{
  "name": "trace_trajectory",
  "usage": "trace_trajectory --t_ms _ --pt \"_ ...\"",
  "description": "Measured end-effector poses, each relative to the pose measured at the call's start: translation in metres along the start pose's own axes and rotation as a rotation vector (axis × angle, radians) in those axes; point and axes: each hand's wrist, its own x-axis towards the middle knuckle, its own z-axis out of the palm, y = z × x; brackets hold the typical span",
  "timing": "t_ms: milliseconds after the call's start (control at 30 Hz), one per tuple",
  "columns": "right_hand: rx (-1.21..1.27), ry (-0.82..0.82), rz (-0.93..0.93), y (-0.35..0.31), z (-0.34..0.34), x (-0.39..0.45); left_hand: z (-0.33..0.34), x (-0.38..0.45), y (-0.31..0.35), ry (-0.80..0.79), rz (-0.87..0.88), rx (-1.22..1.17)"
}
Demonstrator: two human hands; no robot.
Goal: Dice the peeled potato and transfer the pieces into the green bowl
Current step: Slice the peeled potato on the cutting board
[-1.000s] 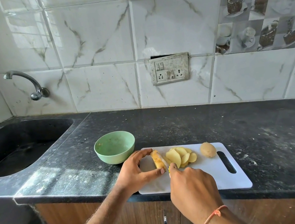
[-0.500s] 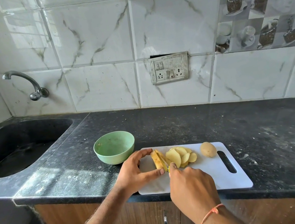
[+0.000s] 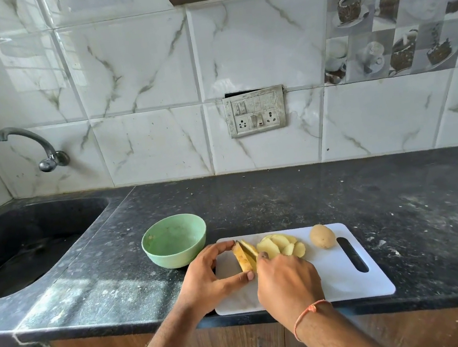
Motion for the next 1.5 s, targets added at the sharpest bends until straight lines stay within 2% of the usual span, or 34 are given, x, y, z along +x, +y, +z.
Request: trace_trajectory --t_ms 367,467,733,867,1300,1500 --pt "0.023 -0.012 0.017 0.012 0.004 0.002 -0.003 0.003 -0.011 -0.002 -0.037 -0.014" --pt "0.057 -0.003 0.035 0.018 0.009 0.001 -0.002 0.002 -0.009 -0.070 0.009 0.098" --pt "0.083 0.028 0.032 0.020 0.014 0.000 0.000 -0.002 -0.002 -0.101 0.043 0.030" --pt "0.084 0.030 0.035 0.021 0.016 0.000 0.002 -0.002 -0.001 -0.154 0.119 0.123" --pt "0.237 0.140 0.038 0.036 0.011 -0.028 0.005 0.001 -0.007 -0.064 0.107 0.047" --pt "0.407 0.152 0.039 0.031 0.024 -0.048 0.005 0.000 -0.007 -0.063 0.119 0.054"
